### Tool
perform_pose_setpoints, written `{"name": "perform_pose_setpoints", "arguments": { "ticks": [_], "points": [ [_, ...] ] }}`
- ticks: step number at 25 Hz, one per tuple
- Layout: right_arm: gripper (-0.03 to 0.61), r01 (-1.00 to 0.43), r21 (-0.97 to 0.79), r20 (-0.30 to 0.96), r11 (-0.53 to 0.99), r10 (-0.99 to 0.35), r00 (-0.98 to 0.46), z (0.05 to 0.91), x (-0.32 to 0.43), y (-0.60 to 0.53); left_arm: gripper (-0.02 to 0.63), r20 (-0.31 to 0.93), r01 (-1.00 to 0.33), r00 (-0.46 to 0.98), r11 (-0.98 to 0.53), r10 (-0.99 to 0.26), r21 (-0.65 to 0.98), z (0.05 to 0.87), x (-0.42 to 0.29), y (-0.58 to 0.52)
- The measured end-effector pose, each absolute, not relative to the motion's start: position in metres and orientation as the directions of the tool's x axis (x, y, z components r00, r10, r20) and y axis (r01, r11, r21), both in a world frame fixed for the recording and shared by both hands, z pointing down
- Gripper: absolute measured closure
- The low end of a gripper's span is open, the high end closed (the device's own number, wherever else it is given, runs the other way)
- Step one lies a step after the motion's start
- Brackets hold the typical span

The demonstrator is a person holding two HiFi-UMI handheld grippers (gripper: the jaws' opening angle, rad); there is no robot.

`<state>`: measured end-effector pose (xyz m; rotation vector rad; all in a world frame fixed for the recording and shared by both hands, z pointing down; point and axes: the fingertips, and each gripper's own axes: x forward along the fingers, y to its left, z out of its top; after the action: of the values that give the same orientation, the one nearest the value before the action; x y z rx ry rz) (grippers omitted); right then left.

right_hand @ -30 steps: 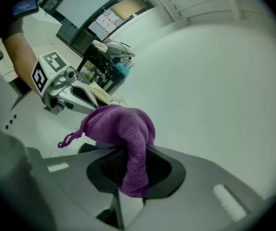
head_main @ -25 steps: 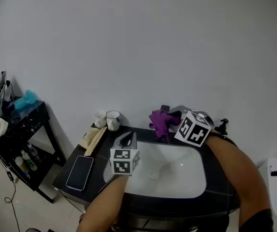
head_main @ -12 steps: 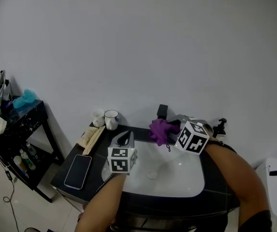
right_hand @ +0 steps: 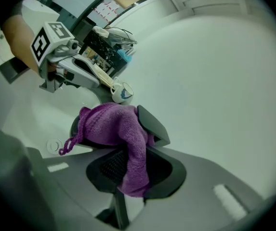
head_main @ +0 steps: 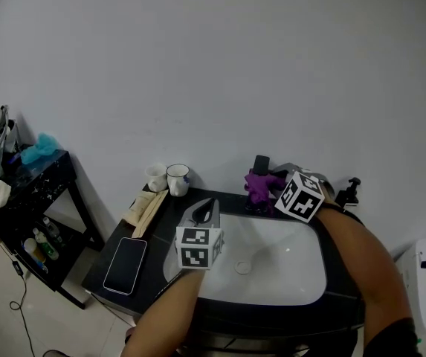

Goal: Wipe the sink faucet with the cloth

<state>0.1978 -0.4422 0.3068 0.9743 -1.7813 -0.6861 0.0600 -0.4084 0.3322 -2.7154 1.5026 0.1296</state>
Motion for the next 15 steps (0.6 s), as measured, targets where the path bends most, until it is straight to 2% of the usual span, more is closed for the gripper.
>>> {"name": "perform_pose_setpoints", "arguments": {
  "ticks": [4,10,15],
  "points": [
    [0.491,-0.336,0.785,0.479,0.521,-0.854,-0.205,0.309,0.2,-0.449,0.596,-0.095,-0.842,0.538,-0.54,-0.837,-0.007,0.332,0.063,-0.405],
    [0.492,-0.294,0.794,0.493,0.532,-0.847,-0.201,0.312,0.192,-0.433,0.596,-0.092,-0.848,0.526,-0.529,-0.845,0.011,0.332,0.058,-0.406],
    [0.492,-0.285,0.814,0.451,0.506,-0.86,-0.24,0.312,0.184,-0.406,0.595,-0.089,-0.856,0.513,-0.517,-0.854,0.022,0.332,0.053,-0.407]
  ]
}}
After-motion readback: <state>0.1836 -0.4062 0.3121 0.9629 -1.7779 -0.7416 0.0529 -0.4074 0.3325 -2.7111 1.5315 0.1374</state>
